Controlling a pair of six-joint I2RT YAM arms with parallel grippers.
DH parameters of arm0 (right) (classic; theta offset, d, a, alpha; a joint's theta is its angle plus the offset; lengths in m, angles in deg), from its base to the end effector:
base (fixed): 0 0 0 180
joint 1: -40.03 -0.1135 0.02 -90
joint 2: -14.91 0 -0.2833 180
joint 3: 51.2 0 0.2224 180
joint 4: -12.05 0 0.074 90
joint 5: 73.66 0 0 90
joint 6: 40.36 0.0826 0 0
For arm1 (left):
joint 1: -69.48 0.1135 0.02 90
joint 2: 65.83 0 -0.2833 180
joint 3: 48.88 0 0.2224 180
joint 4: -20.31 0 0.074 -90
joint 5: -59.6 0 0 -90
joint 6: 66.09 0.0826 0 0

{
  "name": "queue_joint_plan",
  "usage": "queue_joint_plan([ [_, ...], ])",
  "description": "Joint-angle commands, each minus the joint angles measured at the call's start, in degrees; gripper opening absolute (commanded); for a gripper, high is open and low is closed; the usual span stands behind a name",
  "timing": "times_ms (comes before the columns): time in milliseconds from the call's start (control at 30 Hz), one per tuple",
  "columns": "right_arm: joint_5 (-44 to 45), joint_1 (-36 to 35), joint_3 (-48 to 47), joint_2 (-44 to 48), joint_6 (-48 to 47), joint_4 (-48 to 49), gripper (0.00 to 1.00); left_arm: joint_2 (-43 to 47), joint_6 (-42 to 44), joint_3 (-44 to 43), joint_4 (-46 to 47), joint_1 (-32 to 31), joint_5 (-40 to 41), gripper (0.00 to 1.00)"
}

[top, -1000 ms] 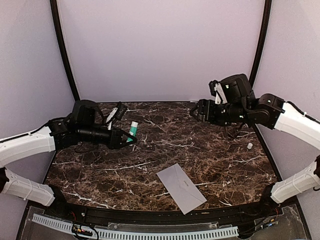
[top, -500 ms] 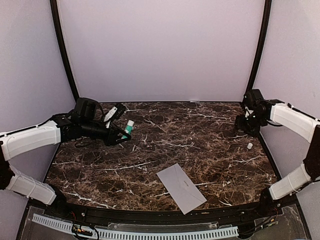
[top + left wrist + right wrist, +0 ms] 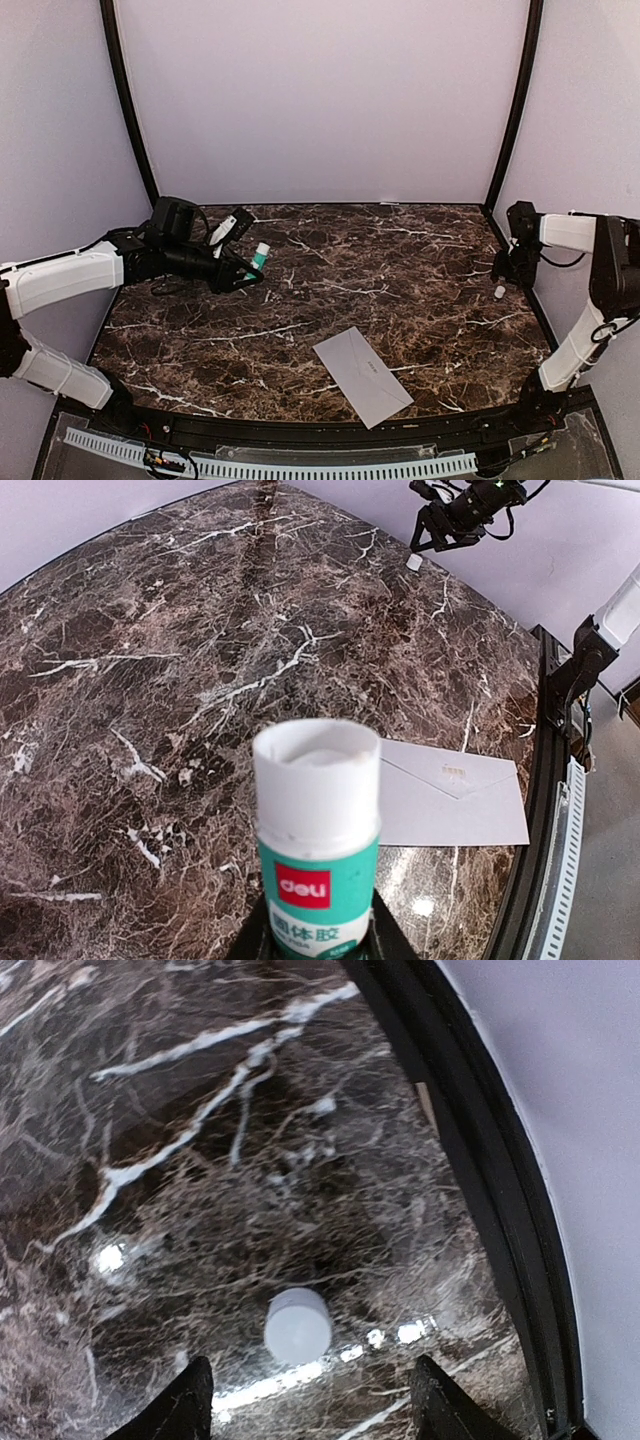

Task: Place the letter into the envelope and seal it
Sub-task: Close the solid glue cap on the solid glue.

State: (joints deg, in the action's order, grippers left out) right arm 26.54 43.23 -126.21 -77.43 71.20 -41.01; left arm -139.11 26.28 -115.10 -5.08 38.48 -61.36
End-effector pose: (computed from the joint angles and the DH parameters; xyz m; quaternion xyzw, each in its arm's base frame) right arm 0.2947 -0.0311 0.1840 0.2252 0.9554 -0.0594 0.1814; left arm 0.2193 -0.1814 0.2798 0.3656 0.7723 -0.3414 0.3917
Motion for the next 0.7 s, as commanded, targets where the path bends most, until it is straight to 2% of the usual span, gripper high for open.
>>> queue_joint_plan([
  [0, -0.9, 2.2, 1.0, -2.5, -2.3, 4.1, 0.62, -0.1, 0.8, 0.2, 1.1, 0.3, -1.5, 0.00],
  [333, -2.9, 2.2, 1.5, -5.7, -3.2, 6.4, 0.53, -0.4, 0.6, 0.2, 1.2, 0.4, -2.1, 0.00],
  [667, -2.0, 2.2, 1.4, -7.1, -3.1, 6.6, 0.38, -0.6, 0.7, 0.1, 1.2, 0.3, -2.4, 0.00],
])
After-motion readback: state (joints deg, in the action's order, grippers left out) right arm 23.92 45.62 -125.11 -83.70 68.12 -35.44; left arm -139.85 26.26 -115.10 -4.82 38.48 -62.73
